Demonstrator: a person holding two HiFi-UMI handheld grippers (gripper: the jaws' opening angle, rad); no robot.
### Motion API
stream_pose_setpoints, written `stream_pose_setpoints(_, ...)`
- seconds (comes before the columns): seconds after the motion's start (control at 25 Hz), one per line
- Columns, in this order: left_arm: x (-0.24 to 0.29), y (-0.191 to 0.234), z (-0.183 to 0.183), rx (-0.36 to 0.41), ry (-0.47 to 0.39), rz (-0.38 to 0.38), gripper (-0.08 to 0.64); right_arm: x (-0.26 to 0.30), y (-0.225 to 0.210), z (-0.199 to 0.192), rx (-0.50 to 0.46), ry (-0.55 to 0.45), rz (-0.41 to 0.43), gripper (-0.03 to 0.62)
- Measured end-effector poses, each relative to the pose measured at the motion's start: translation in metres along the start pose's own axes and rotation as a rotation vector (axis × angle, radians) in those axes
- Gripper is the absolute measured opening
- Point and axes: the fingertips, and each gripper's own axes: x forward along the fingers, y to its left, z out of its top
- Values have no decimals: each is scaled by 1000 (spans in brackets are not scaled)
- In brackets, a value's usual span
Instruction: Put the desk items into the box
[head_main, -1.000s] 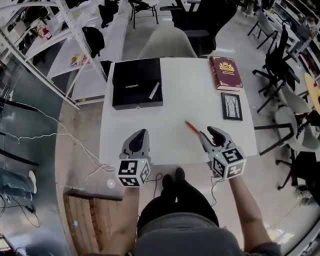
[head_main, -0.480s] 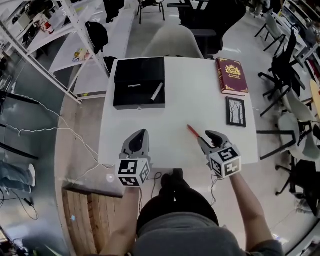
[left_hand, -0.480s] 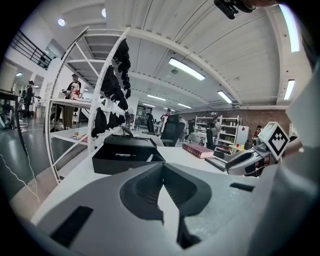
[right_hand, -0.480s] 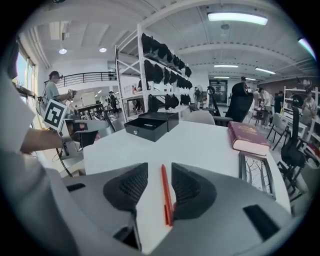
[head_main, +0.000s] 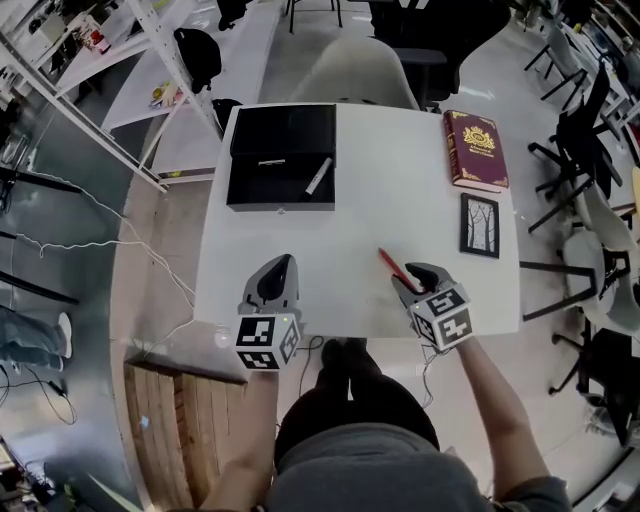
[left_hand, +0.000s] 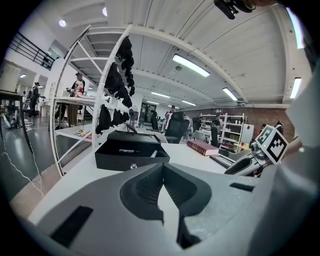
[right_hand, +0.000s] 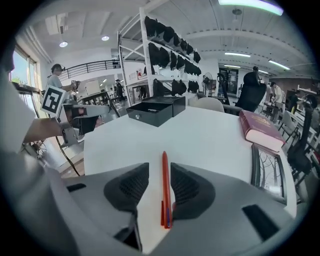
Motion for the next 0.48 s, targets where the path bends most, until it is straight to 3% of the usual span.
stream_pose_setpoints(0.48, 1, 5, -10, -29, 19, 33, 6, 17, -5, -15, -5, 119, 20, 126)
